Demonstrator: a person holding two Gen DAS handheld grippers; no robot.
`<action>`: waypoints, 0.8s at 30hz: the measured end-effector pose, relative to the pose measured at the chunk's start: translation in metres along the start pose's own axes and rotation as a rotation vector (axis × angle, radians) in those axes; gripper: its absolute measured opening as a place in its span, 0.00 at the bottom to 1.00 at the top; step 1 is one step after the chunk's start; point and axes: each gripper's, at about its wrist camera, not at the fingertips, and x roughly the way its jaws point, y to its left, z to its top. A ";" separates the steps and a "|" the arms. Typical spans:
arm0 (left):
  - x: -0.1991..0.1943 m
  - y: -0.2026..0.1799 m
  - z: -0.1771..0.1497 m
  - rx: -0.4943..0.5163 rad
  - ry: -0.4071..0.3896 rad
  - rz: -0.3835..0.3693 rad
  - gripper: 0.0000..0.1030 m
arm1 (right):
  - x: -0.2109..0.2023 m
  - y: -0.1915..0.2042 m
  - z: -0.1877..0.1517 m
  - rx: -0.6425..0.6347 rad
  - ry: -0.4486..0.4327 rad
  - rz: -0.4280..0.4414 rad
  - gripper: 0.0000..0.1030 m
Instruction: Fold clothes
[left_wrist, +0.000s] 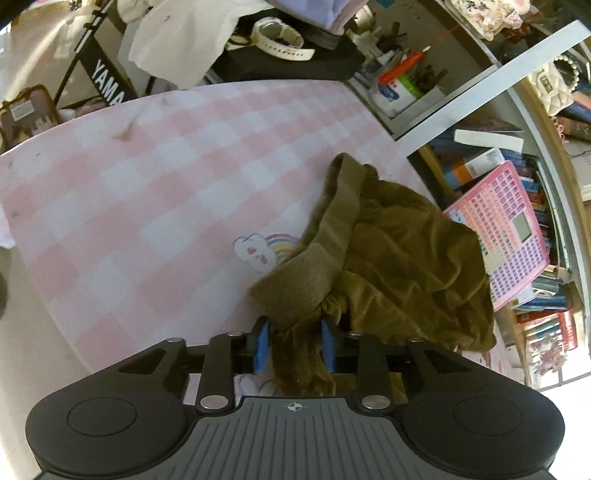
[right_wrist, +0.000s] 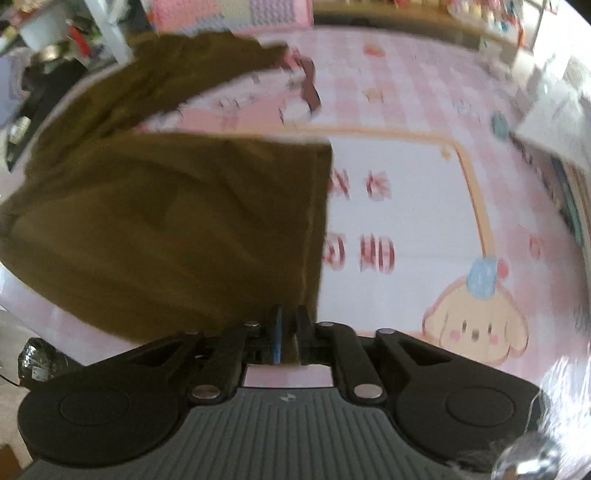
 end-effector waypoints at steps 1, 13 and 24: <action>0.000 -0.001 0.000 -0.004 -0.011 0.001 0.29 | -0.003 -0.002 0.006 0.002 -0.026 -0.006 0.15; -0.014 0.006 0.006 0.018 -0.117 0.094 0.17 | 0.025 0.038 0.037 -0.010 -0.095 0.012 0.15; -0.050 0.012 0.017 0.041 -0.242 0.139 0.33 | 0.036 0.062 0.059 -0.021 -0.111 0.061 0.24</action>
